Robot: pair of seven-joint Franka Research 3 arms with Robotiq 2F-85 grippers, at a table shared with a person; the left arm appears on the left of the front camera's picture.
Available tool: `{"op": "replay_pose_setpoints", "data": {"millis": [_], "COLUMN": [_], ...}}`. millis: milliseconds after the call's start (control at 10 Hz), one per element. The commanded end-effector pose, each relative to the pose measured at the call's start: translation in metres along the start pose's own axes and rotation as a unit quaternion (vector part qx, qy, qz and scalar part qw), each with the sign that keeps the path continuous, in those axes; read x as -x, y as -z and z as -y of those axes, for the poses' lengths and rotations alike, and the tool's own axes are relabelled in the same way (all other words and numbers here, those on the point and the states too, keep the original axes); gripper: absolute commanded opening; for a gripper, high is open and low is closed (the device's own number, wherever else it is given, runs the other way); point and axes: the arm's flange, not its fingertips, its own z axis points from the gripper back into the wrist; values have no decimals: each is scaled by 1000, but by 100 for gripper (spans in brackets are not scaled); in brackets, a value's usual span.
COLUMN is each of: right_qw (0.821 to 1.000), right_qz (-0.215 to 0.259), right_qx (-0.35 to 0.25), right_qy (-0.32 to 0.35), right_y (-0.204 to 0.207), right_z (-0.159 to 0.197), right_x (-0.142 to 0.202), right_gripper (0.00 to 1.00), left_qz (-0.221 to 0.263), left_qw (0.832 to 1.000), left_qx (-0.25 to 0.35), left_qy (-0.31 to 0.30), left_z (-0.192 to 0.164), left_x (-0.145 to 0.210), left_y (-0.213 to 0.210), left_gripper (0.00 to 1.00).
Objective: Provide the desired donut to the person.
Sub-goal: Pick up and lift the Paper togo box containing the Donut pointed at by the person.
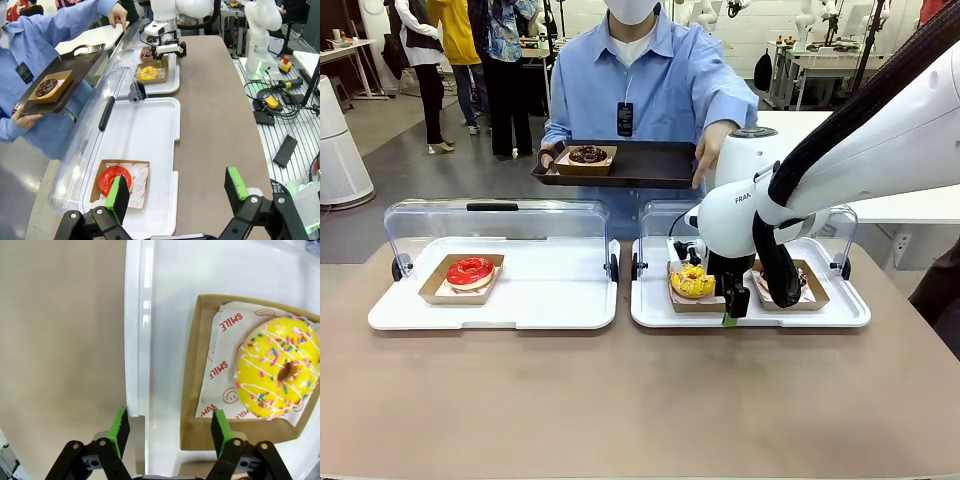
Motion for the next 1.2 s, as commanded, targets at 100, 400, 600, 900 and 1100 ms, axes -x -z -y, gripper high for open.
{"op": "replay_pose_setpoints", "data": {"millis": [100,400,600,900,1100], "right_qw": [1000,1000,1000,1000,999], "right_qz": [-4,-7,-15,-18,-24], "right_qx": [10,7,6,3,4], "right_qy": [-8,-5,-14,-23,-27], "right_y": [0,-1,-3,-5,-6], "right_z": [6,6,4,1,-2], "right_x": [1,2,1,1,-1], "right_gripper": [0,5,0,0,0], "left_qz": [7,7,7,7,7], "left_qw": [1000,1000,1000,1000,1000], "left_qx": [-2,-2,-2,-2,-2], "left_qy": [4,4,4,4,4], "left_z": [0,0,0,0,0], "left_x": [-1,-1,-1,-1,-1], "left_y": [0,0,0,0,0], "left_gripper": [100,100,100,100,100]}}
